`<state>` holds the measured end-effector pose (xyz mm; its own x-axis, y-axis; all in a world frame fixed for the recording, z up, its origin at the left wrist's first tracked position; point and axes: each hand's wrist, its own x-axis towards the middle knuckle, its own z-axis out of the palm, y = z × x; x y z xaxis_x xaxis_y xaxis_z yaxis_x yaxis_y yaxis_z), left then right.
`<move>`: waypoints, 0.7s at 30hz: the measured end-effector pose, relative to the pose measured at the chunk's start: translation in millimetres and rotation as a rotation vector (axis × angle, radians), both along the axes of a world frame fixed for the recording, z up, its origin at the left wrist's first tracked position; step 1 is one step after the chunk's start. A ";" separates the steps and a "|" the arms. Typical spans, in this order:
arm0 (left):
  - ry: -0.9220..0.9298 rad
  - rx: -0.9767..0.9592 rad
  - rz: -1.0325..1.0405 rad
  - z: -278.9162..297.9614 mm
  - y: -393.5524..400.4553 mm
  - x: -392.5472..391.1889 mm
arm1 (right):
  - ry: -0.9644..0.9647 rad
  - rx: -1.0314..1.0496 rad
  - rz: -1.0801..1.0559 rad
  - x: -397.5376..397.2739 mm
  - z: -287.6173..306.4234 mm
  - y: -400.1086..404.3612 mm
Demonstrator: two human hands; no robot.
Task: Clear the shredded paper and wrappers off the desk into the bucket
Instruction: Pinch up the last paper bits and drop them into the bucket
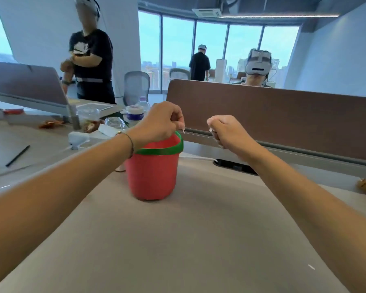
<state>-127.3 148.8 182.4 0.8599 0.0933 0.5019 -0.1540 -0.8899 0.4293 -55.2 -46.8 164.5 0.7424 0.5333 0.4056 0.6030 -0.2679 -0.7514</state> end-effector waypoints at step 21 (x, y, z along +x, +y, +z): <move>0.233 0.327 0.255 -16.3 95.9 -0.3 | -0.329 -0.409 0.080 36.1 1.8 121.0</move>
<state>-127.6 244.7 166.2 0.9232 0.1859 0.3363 0.1545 -0.9809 0.1179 -19.1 74.2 166.3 0.5615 0.7463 0.3575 0.8199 -0.4431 -0.3626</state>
